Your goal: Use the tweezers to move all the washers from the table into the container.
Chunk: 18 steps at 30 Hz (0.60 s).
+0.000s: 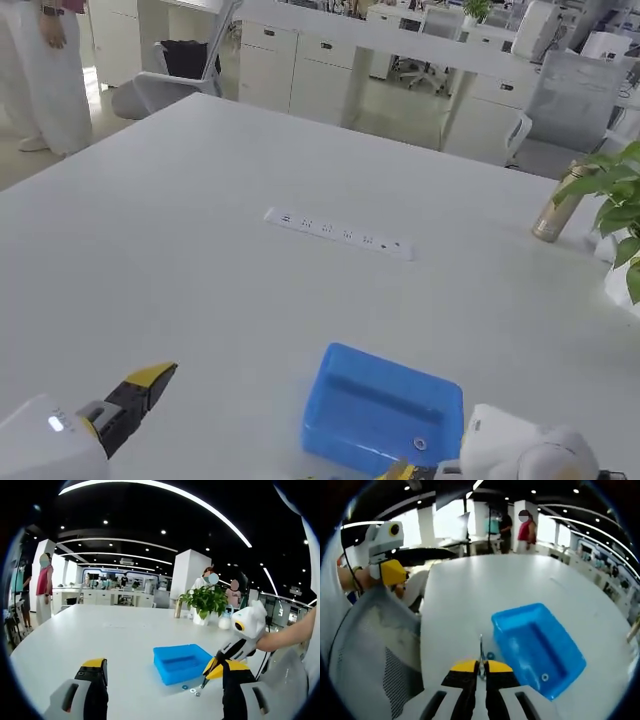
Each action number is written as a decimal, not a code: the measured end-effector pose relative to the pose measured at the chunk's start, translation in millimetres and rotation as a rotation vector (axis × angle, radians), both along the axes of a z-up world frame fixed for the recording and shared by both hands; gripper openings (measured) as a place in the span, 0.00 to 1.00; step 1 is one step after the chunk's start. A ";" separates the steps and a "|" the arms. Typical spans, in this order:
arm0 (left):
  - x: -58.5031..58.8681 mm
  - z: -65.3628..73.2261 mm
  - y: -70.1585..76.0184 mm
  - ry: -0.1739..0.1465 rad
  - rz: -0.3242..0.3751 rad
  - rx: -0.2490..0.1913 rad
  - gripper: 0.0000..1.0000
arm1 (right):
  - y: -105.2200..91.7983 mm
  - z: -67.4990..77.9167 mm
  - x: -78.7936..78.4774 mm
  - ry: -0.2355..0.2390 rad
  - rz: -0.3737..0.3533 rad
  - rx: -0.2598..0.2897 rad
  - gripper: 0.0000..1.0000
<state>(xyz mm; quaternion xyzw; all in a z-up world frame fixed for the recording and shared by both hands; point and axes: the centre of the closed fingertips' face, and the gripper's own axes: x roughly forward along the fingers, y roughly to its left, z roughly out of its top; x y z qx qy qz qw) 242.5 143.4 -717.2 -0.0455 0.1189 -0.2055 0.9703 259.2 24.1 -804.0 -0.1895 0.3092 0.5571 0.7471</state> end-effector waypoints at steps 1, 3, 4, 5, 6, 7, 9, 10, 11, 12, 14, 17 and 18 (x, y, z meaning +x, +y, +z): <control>0.1 -0.2 -0.4 0.000 -0.002 0.001 0.97 | -1.6 3.2 2.1 0.001 -0.005 0.007 0.01; 0.0 -1.8 -0.8 0.006 -0.004 0.011 0.97 | -4.2 14.0 6.4 -0.002 -0.020 0.022 0.02; -0.3 -2.5 -1.2 0.010 -0.006 0.014 0.96 | -5.3 20.6 10.3 -0.005 -0.037 0.037 0.02; -0.2 -2.3 -1.4 0.008 -0.007 0.012 0.96 | -5.9 25.0 12.8 -0.002 -0.049 0.048 0.02; -0.1 -2.2 -1.4 0.007 -0.007 0.013 0.96 | -6.9 30.5 16.9 0.005 -0.070 0.065 0.02; -0.1 -2.0 -1.4 0.005 -0.006 0.015 0.96 | -7.9 34.7 20.9 0.003 -0.083 0.076 0.02; -0.2 -2.6 -1.5 0.007 -0.007 0.016 0.96 | -9.9 42.9 26.9 0.000 -0.104 0.087 0.02; -0.1 -2.7 -1.5 0.008 -0.007 0.015 0.96 | -10.7 45.1 30.4 -0.004 -0.114 0.093 0.02; -0.3 -3.4 -1.2 0.012 -0.006 0.017 0.96 | -11.7 47.5 36.1 -0.002 -0.130 0.105 0.02; -0.1 -3.0 -1.0 0.009 -0.005 0.018 0.96 | -12.0 50.3 38.7 0.000 -0.140 0.110 0.02; 0.0 -2.6 -0.7 0.007 -0.004 0.016 0.96 | -12.2 55.9 45.6 0.000 -0.161 0.128 0.02; -0.1 -3.0 -0.5 0.010 -0.003 0.016 0.96 | -11.0 60.9 54.4 0.003 -0.186 0.134 0.02; 0.0 -2.7 -0.3 0.008 -0.002 0.017 0.96 | -11.1 60.7 57.4 0.005 -0.193 0.132 0.02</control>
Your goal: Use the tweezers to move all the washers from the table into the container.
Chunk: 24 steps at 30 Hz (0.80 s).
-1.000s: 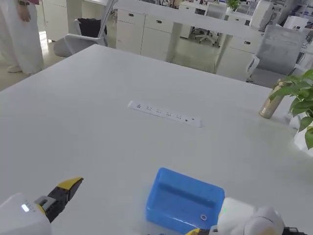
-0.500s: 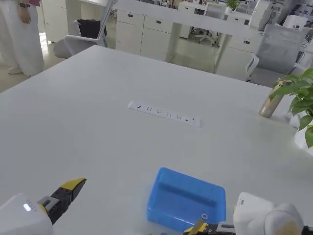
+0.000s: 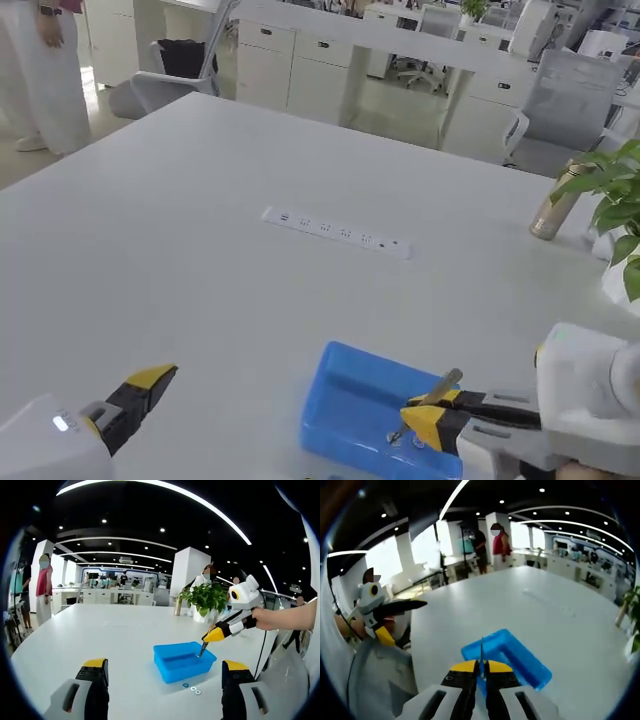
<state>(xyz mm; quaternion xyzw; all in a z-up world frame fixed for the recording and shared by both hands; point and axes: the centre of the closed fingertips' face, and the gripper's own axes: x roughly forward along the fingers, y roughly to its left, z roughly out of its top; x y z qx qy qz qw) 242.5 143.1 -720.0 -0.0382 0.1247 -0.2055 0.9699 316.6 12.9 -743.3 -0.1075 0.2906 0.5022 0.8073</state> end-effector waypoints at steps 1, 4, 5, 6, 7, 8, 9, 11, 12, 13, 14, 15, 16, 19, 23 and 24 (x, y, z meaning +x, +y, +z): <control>0.0 0.1 -0.1 0.000 0.000 0.000 0.96 | -0.3 -0.4 4.9 0.006 -0.012 0.001 0.02; -0.1 -0.6 0.2 0.003 0.000 -0.001 0.95 | -0.8 -5.3 15.1 0.041 -0.043 0.010 0.02; 0.0 -0.5 0.4 0.002 0.001 -0.002 0.95 | -3.0 -9.4 21.0 0.056 -0.059 0.007 0.02; -0.1 -0.5 0.6 0.003 0.002 -0.003 0.95 | -3.7 -11.9 24.5 0.064 -0.065 0.008 0.02; 0.0 -0.4 0.9 0.003 0.004 -0.003 0.95 | -5.6 -18.0 28.2 0.098 -0.086 0.005 0.02; 0.0 -0.5 1.3 0.003 0.005 -0.003 0.95 | -6.7 -21.0 31.8 0.114 -0.100 0.009 0.02; 0.1 -0.6 1.6 0.004 0.007 -0.004 0.95 | -7.1 -25.6 36.2 0.134 -0.109 0.017 0.02; 0.2 -0.9 1.8 0.006 0.007 -0.007 0.95 | -7.8 -31.6 42.3 0.186 -0.142 0.042 0.02; 0.2 -0.9 1.7 0.006 0.006 -0.007 0.95 | -7.2 -34.7 45.6 0.209 -0.152 0.059 0.02; 0.1 -1.1 1.4 0.008 0.005 -0.008 0.94 | -7.6 -36.9 48.3 0.218 -0.164 0.065 0.02; 0.0 -1.2 1.2 0.008 0.004 -0.007 0.94 | -9.9 -40.9 51.0 0.224 -0.170 0.053 0.02; 0.0 -1.6 1.0 0.010 0.003 -0.006 0.94 | -12.5 -46.5 53.6 0.226 -0.175 0.030 0.02; 0.0 -2.0 0.8 0.012 0.002 -0.006 0.94 | -12.7 -50.1 55.5 0.225 -0.176 0.025 0.02; -0.1 -2.8 0.6 0.016 0.000 -0.005 0.94 | -13.3 -56.5 56.2 0.247 -0.182 0.018 0.02; -0.1 -4.2 -0.1 0.023 -0.005 -0.003 0.93 | -13.8 -62.7 54.3 0.243 -0.173 -0.016 0.02; -0.2 -4.4 -0.4 0.024 -0.007 -0.004 0.93 | -14.0 -63.5 54.5 0.240 -0.174 -0.019 0.02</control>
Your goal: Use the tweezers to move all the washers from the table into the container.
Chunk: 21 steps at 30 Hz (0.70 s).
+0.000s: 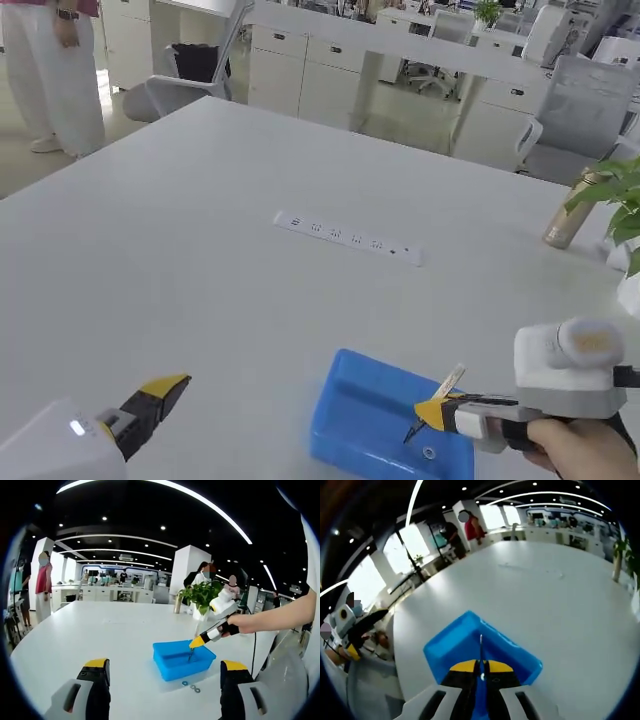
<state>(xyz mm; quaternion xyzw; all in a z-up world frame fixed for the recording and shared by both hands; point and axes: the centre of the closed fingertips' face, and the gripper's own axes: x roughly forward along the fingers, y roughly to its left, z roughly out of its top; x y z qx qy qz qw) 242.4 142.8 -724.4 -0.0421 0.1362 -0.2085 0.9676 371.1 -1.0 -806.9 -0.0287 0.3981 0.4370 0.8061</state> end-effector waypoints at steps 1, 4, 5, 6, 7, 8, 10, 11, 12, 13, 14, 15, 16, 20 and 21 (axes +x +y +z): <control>0.0 -0.1 -0.1 0.000 -0.001 0.000 0.93 | 0.1 -1.0 -0.1 0.001 0.002 -0.003 0.02; 0.0 -1.0 -0.3 0.005 -0.003 0.002 0.93 | -0.2 -4.4 -1.1 0.017 0.000 -0.003 0.02; -0.1 -1.2 -0.5 0.006 -0.004 0.002 0.93 | -0.2 -5.4 -1.5 0.017 0.000 -0.003 0.02; -0.1 -1.2 -0.6 0.006 -0.004 0.002 0.93 | -0.3 -5.4 -2.0 0.018 -0.002 -0.003 0.02; -0.3 -1.4 -0.7 0.007 -0.005 0.003 0.93 | -0.1 -5.3 -2.3 0.016 -0.006 -0.001 0.03; -0.4 -1.5 -0.7 0.008 -0.006 0.003 0.93 | -0.7 -5.2 -2.0 0.009 -0.007 -0.004 0.03; -0.5 -1.8 -0.9 0.009 -0.007 0.003 0.92 | -1.6 -5.6 -1.6 0.006 -0.009 -0.009 0.03; -0.6 -2.1 -0.9 0.010 -0.008 0.004 0.92 | -1.6 -5.5 -2.0 0.004 -0.009 -0.009 0.03; -0.7 -2.1 -1.0 0.010 -0.009 0.004 0.92 | -1.8 -5.5 -2.1 0.002 -0.008 -0.010 0.03; -0.8 -2.0 -1.1 0.010 -0.009 0.003 0.92 | -2.0 -5.5 -2.3 0.000 -0.009 -0.011 0.03; -0.7 -2.0 -1.1 0.010 -0.009 0.003 0.92 | -2.6 -5.3 -2.2 -0.005 -0.009 -0.013 0.03; -0.7 -1.9 -1.1 0.011 -0.009 0.002 0.92 | -2.8 -5.1 -2.2 -0.009 -0.009 -0.014 0.03; -0.7 -1.9 -1.0 0.011 -0.008 0.002 0.92 | -4.1 -5.2 -1.6 -0.017 -0.007 -0.019 0.03; -0.4 -1.4 0.0 0.008 -0.003 0.000 0.92 | -7.7 -2.1 -2.6 -0.044 -0.001 -0.030 0.03; -0.4 -1.3 0.2 0.008 -0.002 0.000 0.92 | -8.0 -0.4 -3.1 -0.046 -0.003 -0.026 0.03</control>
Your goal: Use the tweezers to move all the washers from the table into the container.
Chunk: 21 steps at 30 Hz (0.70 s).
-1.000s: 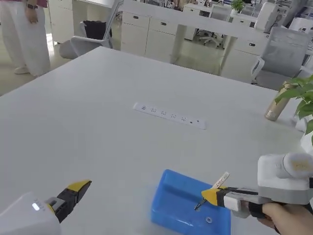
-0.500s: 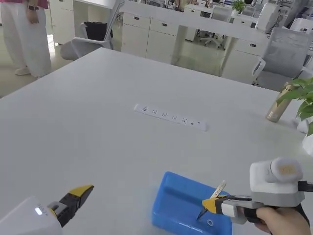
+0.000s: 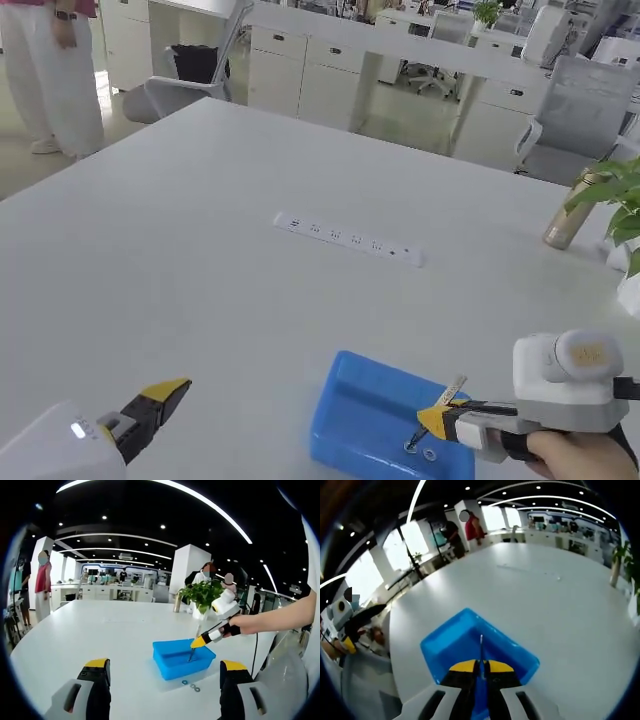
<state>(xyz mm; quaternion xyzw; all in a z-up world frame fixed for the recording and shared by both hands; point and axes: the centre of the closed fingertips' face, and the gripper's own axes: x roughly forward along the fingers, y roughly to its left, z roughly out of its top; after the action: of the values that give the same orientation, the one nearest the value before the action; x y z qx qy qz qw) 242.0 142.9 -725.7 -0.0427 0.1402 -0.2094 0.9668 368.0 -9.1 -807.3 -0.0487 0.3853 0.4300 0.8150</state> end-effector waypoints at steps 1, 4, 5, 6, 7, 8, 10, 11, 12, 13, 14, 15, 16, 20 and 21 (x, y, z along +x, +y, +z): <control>-0.1 -0.3 0.2 0.001 0.001 0.001 0.92 | 0.2 2.6 -0.6 -0.003 -0.004 0.008 0.03; -0.1 -0.5 0.0 0.002 0.000 0.002 0.92 | 1.1 14.4 -3.9 -0.025 -0.010 0.037 0.03; 0.0 -0.5 0.0 0.002 0.000 0.004 0.92 | 1.2 17.3 -4.8 -0.029 -0.011 0.042 0.03; -0.1 -0.7 -0.1 0.002 -0.001 0.004 0.92 | 2.4 22.9 -6.5 -0.040 -0.010 0.057 0.03; -0.1 -0.8 -0.3 0.003 -0.002 0.003 0.92 | 3.1 26.4 -7.8 -0.044 -0.008 0.066 0.03; -0.1 -0.8 -0.4 0.003 -0.002 0.004 0.92 | 4.0 30.9 -10.1 -0.049 -0.006 0.074 0.03; -0.3 -1.0 -0.8 0.004 -0.004 0.004 0.92 | 6.3 38.2 -13.8 -0.063 -0.002 0.087 0.03; -0.3 -1.1 -1.0 0.004 -0.006 0.004 0.92 | 7.7 42.7 -17.1 -0.066 0.000 0.097 0.03; -0.4 -1.4 -1.3 0.004 -0.007 0.006 0.92 | 8.8 45.5 -18.9 -0.067 0.002 0.105 0.03; -0.5 -1.7 -1.3 0.006 -0.007 0.008 0.92 | 10.9 49.7 -22.1 -0.071 0.006 0.117 0.03; -0.4 -1.8 -1.3 0.005 -0.008 0.009 0.92 | 11.9 51.9 -24.0 -0.073 0.008 0.122 0.03; -0.4 -1.6 -1.4 0.005 -0.009 0.007 0.92 | 13.6 54.5 -26.8 -0.075 0.012 0.129 0.03; -0.5 -1.7 -1.6 0.006 -0.010 0.006 0.92 | 15.2 56.1 -29.7 -0.075 0.018 0.132 0.03; -0.7 -1.4 -1.7 0.004 -0.011 0.007 0.92 | 19.4 58.0 -38.8 -0.072 0.047 0.133 0.03; -0.8 -1.4 -2.0 0.005 -0.012 0.005 0.92 | 20.0 58.1 -40.7 -0.072 0.054 0.131 0.03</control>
<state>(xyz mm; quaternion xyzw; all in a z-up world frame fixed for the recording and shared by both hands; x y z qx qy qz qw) 241.2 140.9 -727.1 -0.0399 0.1432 -0.2148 0.9653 327.3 10.9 -749.2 -0.0212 0.3253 0.4738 0.8181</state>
